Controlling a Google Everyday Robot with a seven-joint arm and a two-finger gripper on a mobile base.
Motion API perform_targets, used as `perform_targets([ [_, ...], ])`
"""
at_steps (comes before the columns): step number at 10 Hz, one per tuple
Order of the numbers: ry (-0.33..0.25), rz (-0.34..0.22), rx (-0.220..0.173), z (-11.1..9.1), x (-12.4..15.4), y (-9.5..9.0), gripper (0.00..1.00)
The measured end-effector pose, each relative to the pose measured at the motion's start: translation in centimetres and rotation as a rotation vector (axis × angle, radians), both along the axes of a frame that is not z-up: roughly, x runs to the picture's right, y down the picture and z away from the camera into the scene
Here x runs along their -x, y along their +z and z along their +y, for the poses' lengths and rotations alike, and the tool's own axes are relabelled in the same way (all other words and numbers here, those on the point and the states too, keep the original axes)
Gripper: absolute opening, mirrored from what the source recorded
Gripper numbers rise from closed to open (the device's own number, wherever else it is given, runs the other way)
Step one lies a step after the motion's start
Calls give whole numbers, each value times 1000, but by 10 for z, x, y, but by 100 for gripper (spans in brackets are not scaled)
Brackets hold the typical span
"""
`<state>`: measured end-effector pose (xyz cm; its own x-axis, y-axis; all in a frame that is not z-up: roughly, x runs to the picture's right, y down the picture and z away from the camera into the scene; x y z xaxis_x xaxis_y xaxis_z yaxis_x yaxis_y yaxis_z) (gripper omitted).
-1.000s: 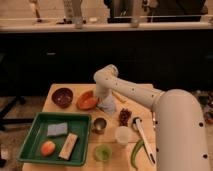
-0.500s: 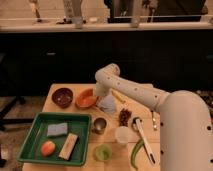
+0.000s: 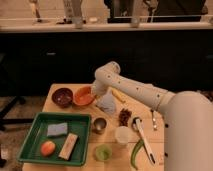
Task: Stack bowls on top of each other
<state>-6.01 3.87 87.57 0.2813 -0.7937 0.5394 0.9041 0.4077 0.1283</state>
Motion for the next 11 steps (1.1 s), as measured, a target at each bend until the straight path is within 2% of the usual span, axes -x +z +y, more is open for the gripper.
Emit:
perform_targets([
  [3,-1,-30,-33,-12,9,-15,0],
  [6,-8,-60,-47,-16,19,-21,0],
  [11,-62,-139,-55,-21,68,-29,0],
])
